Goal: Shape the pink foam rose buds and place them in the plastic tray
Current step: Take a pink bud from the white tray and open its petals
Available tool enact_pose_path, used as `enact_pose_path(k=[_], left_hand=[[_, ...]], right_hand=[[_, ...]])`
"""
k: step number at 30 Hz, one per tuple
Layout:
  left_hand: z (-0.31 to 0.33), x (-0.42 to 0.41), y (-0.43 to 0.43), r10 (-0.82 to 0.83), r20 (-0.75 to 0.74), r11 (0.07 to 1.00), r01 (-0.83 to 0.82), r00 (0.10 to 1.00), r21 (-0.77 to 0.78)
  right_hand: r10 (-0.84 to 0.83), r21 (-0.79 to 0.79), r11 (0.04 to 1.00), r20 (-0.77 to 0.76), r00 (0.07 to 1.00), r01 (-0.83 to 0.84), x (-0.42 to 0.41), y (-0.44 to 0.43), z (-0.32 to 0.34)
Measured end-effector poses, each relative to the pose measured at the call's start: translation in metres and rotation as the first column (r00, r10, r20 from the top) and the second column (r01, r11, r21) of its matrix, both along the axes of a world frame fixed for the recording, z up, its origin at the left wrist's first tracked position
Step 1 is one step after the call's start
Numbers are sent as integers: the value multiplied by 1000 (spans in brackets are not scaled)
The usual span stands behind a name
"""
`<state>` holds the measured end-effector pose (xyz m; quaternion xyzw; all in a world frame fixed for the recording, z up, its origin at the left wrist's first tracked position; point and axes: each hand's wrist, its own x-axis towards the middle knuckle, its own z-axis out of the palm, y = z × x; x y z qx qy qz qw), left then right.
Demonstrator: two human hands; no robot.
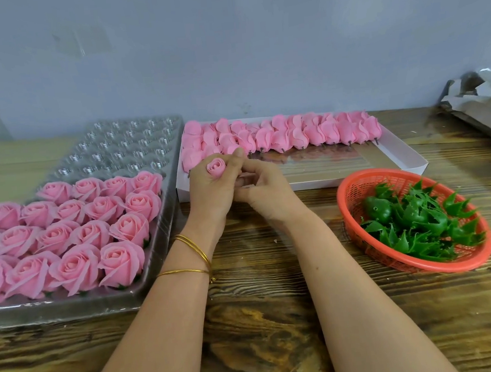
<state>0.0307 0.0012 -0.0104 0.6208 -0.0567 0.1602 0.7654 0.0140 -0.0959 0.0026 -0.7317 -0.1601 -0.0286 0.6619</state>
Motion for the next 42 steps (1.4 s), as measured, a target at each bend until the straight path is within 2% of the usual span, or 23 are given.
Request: enact_pose_path(k=[3, 6, 9, 11, 15, 21, 28, 37, 42], left_hand=[[1, -2, 1, 23, 30, 997, -25, 999, 66], [3, -6, 3, 100, 81, 966, -116, 992, 231], [3, -8, 1, 202, 113, 894, -231, 973, 384], [3, -9, 0, 188, 104, 885, -215, 977, 412], [3, -9, -1, 148, 100, 891, -177, 984, 418], [3, -11, -4, 124, 101, 915, -154, 987, 372], [0, -11, -4, 94, 93, 941, -119, 991, 318], [1, -12, -7, 67, 81, 957, -87, 994, 275], [1, -9, -4, 125, 42, 956, -131, 991, 261]], right_hand=[[-66, 29, 997, -27, 997, 67, -2, 0, 3], [-170, 118, 977, -88, 982, 180, -1, -1, 7], [-167, 209, 958, -139, 976, 194, -2, -1, 11], [-159, 209, 961, -112, 981, 180, -3, 1, 12], [-175, 133, 974, -77, 982, 184, -3, 5, 9], [-180, 128, 972, -123, 976, 196, -3, 4, 9], [-181, 111, 975, -107, 978, 193, -4, 4, 10], [-130, 155, 976, -131, 983, 150, -3, 1, 8], [-112, 208, 967, -179, 977, 149, 0, 2, 6]])
